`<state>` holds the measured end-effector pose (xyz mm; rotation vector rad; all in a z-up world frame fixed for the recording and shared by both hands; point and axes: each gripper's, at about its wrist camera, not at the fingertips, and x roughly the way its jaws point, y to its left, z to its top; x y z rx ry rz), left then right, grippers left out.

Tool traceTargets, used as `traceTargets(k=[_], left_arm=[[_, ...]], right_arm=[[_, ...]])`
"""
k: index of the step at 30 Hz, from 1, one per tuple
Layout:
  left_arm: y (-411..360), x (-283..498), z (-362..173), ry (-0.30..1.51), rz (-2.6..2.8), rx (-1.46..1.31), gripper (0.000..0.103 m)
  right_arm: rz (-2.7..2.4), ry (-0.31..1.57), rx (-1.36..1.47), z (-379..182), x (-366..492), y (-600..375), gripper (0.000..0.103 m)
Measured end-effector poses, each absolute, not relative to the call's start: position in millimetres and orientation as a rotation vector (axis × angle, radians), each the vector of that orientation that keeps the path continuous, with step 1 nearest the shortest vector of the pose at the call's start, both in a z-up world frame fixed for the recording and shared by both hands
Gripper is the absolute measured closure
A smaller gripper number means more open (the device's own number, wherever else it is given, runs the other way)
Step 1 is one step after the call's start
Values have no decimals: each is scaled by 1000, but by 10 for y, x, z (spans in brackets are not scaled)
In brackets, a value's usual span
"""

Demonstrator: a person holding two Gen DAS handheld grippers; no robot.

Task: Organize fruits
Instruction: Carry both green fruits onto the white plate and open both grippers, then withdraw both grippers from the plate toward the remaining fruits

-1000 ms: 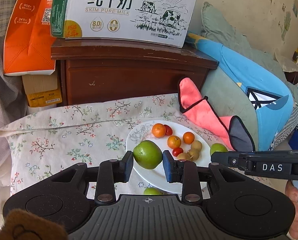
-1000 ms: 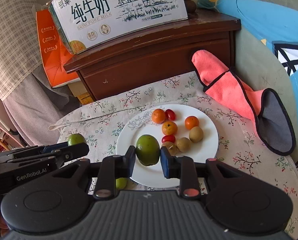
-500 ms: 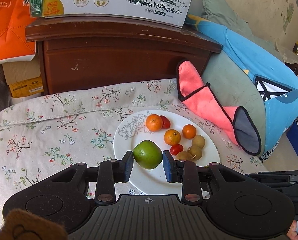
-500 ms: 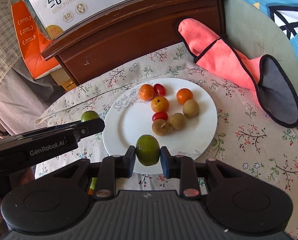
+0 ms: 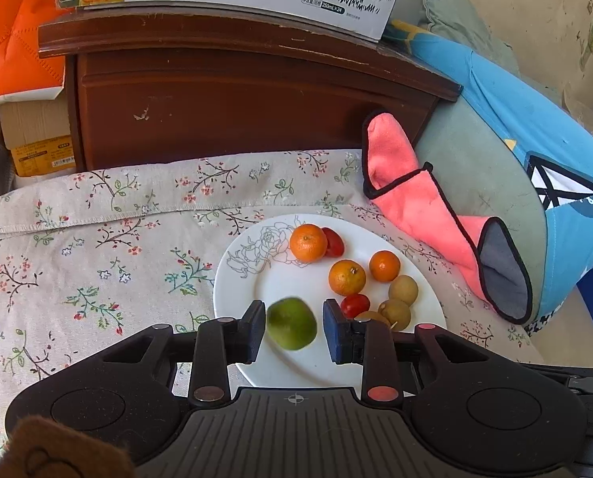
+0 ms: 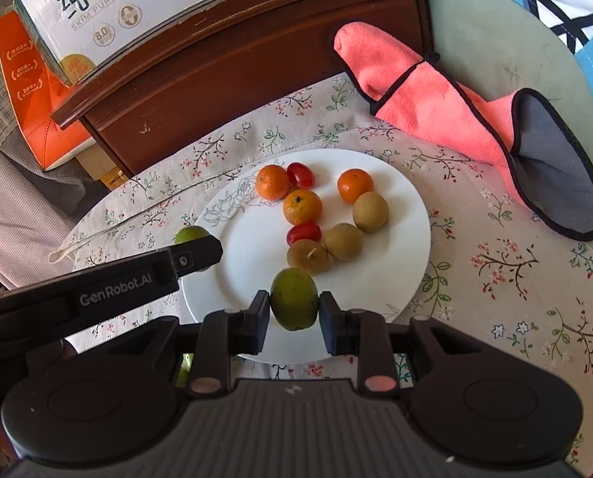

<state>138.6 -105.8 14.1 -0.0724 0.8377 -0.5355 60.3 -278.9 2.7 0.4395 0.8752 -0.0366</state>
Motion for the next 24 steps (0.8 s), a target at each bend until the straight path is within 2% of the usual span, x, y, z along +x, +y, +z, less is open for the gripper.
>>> traceTargets(k=[3, 5, 11, 13, 20, 24], left_arm=[[-1038, 1382, 204, 825, -539, -80, 70], [-1020, 1372, 247, 810, -527, -79, 60], [-957, 1348, 366, 794, -525, -87, 48], [-947, 1315, 396, 784, -529, -72, 47], [-857, 1257, 476, 776, -536, -57, 33], [-775, 1203, 473, 784, -554, -44, 31]], right_arm=[[-61, 838, 442, 75, 595, -2815, 74], [-61, 814, 457, 114, 576, -2840, 74], [-57, 796, 452, 160, 559, -2845, 74], [-51, 797, 449, 161, 550, -2840, 74], [-12, 803, 441, 171, 516, -2795, 73], [21, 807, 434, 186, 501, -2734, 74]])
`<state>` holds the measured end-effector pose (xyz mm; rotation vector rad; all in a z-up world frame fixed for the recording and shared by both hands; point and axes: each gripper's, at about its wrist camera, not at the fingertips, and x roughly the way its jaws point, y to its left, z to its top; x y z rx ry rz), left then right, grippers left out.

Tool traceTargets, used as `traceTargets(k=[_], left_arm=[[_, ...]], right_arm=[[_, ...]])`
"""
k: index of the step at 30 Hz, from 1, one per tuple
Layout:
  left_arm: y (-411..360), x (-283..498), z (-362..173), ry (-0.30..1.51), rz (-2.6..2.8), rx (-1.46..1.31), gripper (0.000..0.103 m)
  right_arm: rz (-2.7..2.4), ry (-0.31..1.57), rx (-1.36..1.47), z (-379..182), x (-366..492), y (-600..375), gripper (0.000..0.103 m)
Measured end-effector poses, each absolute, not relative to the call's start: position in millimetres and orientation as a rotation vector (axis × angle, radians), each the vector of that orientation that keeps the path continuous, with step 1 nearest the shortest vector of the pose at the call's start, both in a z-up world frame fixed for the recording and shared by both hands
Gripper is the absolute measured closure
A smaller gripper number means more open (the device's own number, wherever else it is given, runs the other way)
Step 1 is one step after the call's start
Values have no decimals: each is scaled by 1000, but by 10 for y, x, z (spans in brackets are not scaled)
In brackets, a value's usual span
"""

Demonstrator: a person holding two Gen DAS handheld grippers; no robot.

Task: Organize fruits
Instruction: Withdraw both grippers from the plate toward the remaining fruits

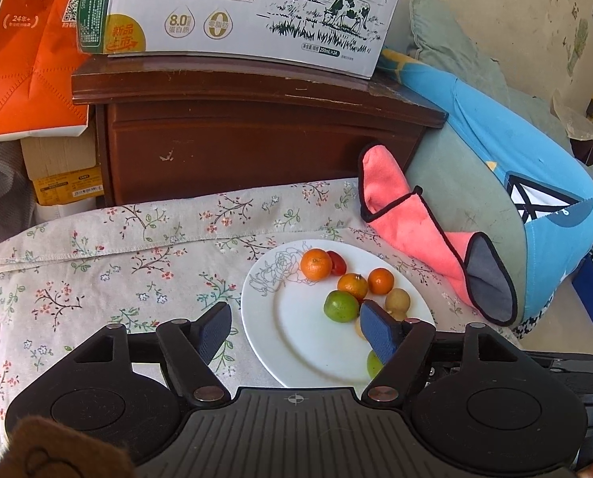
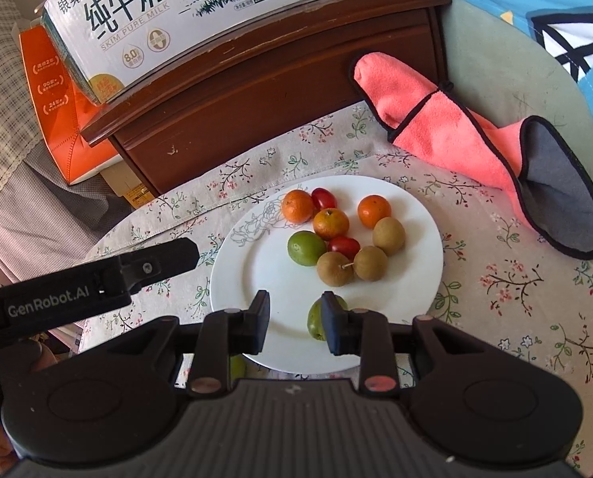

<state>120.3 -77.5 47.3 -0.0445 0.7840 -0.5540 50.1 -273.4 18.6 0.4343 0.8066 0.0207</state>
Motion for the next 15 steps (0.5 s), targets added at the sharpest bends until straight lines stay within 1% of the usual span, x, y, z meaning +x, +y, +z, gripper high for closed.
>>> traceTargets(k=[15], left_arm=[[-406, 934, 360, 808, -594, 12, 28]], right_arm=[[132, 863, 420, 154, 400, -2531, 73]])
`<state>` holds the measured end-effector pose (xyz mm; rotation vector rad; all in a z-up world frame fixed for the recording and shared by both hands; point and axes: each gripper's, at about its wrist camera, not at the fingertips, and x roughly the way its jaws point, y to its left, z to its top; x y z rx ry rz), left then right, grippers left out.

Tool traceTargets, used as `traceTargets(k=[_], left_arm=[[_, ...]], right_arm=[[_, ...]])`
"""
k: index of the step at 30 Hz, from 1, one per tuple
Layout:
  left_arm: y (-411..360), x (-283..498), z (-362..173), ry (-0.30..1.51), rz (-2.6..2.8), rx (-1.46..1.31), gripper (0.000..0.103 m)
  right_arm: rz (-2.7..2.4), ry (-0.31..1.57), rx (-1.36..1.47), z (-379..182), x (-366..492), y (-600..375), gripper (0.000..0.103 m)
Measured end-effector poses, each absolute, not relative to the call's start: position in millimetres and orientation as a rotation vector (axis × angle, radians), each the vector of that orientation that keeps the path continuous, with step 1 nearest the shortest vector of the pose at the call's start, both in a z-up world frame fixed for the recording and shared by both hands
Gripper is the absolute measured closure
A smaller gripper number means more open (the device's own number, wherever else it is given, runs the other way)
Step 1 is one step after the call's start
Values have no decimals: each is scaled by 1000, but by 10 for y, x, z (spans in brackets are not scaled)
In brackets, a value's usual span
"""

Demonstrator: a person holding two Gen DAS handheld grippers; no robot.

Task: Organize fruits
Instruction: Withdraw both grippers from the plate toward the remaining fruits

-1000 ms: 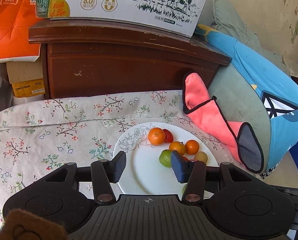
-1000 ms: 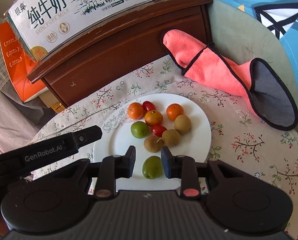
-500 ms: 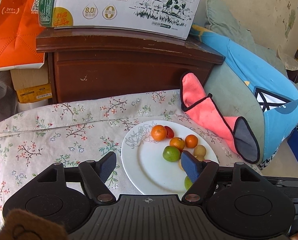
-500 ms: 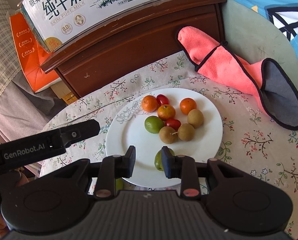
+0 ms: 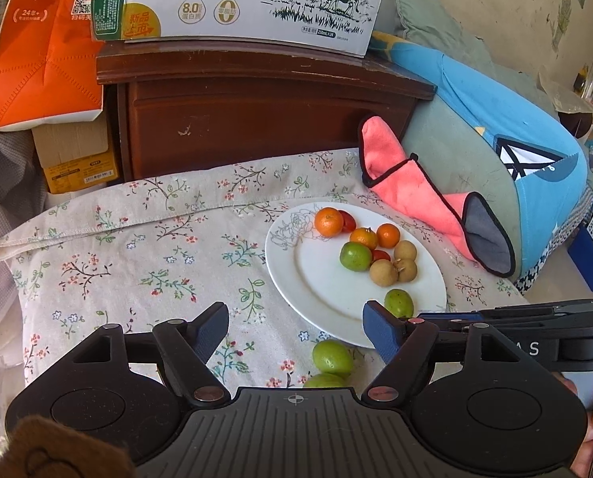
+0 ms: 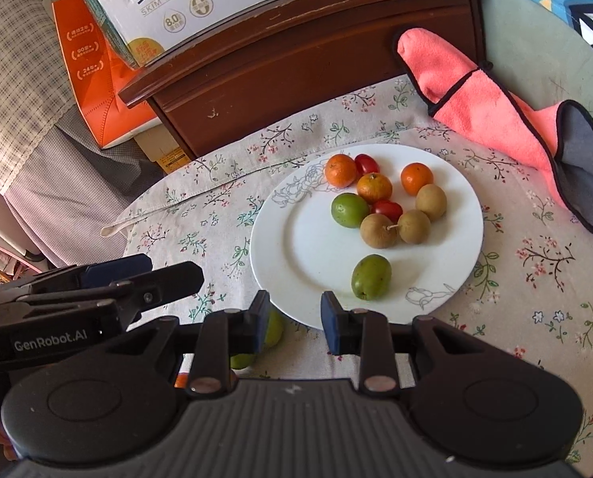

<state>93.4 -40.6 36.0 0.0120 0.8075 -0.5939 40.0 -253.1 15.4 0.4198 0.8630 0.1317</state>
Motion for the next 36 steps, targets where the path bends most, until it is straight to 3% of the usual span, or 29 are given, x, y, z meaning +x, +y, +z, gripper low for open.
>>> traceTargets(k=[14, 28, 36], left_arm=[[-341, 389, 104, 816, -690, 227, 28], [-394, 371, -109, 835, -695, 280, 33], [-388, 403, -141, 832, -686, 279, 44]], right_arm=[[198, 936, 500, 108, 348, -2381, 73], [178, 1006, 601, -113, 443, -2242, 73], [163, 1003, 619, -169, 514, -2177, 73]])
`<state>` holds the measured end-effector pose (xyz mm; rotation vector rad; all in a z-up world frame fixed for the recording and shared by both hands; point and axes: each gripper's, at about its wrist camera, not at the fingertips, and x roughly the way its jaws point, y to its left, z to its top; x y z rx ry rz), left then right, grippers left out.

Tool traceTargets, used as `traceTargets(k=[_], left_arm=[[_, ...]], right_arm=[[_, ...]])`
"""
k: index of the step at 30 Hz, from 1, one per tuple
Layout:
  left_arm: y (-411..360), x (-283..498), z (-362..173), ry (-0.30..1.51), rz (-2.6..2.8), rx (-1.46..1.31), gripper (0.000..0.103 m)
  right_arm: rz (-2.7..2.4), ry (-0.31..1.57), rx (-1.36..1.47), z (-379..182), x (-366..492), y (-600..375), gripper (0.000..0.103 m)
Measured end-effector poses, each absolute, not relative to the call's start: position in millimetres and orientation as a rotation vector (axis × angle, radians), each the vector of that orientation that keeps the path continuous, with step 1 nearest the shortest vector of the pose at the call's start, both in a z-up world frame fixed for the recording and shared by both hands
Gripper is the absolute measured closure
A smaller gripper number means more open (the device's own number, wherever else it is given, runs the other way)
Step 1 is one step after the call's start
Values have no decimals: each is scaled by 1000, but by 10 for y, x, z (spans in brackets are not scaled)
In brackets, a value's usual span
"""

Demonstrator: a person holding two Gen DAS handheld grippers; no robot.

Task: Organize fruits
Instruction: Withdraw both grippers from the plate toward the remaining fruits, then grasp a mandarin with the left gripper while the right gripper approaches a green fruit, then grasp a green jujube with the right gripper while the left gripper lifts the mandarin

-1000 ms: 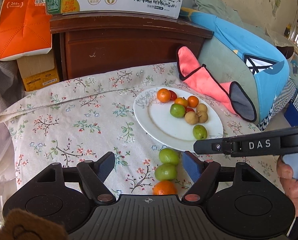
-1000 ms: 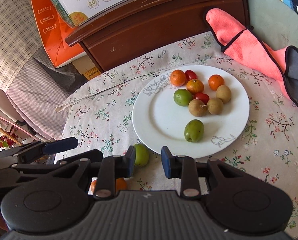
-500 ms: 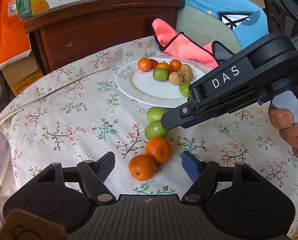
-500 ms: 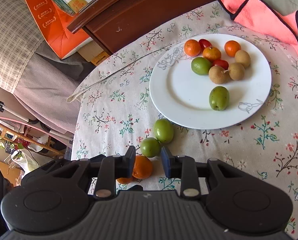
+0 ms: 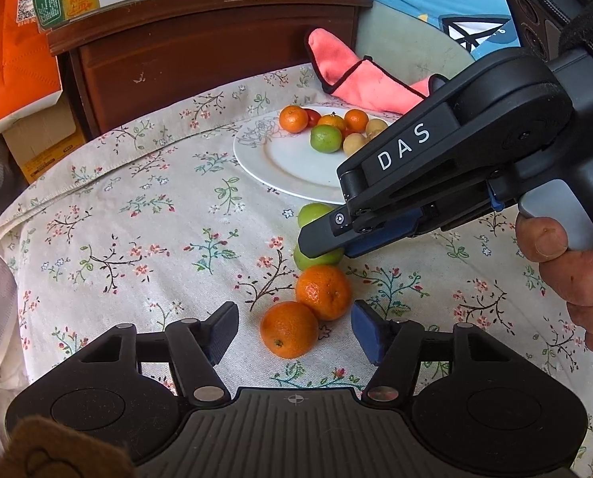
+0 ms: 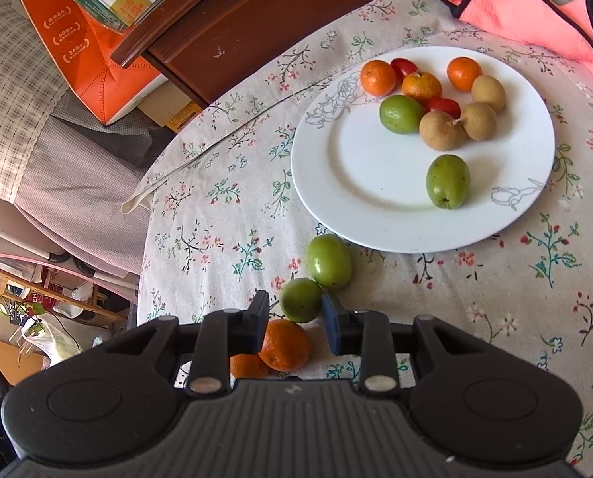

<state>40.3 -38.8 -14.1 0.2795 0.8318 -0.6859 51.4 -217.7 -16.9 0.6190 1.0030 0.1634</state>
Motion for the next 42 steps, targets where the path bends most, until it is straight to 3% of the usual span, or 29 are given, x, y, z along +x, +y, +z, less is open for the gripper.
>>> traceTargets(k=[7, 17, 42], left_arm=[[-414, 416, -178, 848, -701, 277, 51], [-430, 407, -169, 852, -743, 248, 75], [-362, 423, -70, 885, -717, 212, 75]], right_arm=[[143, 1013, 603, -236, 543, -2110, 72], [128, 1000, 611, -277, 562, -2096, 72], [203, 965, 585, -88, 514, -2074, 76]])
